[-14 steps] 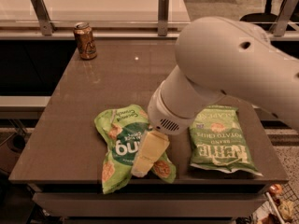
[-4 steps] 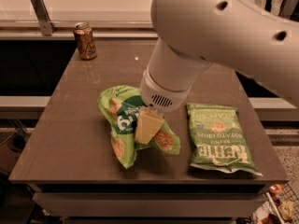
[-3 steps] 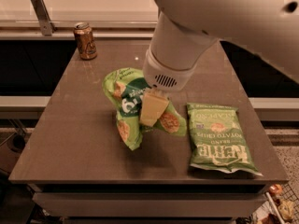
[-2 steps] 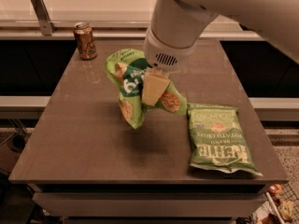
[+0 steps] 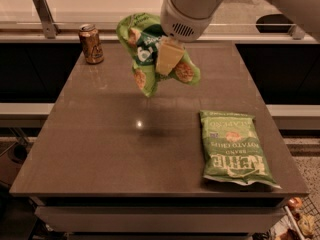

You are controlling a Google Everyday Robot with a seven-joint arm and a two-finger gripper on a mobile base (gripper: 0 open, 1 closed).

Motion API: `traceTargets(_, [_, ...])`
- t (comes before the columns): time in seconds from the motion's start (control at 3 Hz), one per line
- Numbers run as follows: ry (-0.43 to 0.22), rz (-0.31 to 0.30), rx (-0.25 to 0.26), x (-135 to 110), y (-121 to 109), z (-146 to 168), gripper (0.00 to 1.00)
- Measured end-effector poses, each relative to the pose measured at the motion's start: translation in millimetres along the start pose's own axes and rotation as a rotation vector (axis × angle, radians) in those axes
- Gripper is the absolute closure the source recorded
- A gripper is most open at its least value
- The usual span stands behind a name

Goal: Move green rice chip bag near orange can

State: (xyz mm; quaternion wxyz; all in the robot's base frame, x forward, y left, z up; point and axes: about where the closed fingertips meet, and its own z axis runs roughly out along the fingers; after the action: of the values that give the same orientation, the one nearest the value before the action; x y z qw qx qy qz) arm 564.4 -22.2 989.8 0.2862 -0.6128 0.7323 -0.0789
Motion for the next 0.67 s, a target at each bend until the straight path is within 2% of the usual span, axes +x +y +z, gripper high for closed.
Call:
traceTargets(0.33, [-0.060,0.002,0.076,-7.1,-41.4,1.2,1.00])
traceTargets(0.67, [-0.060,0.002,0.076,-7.1,-41.4,1.2,1.00])
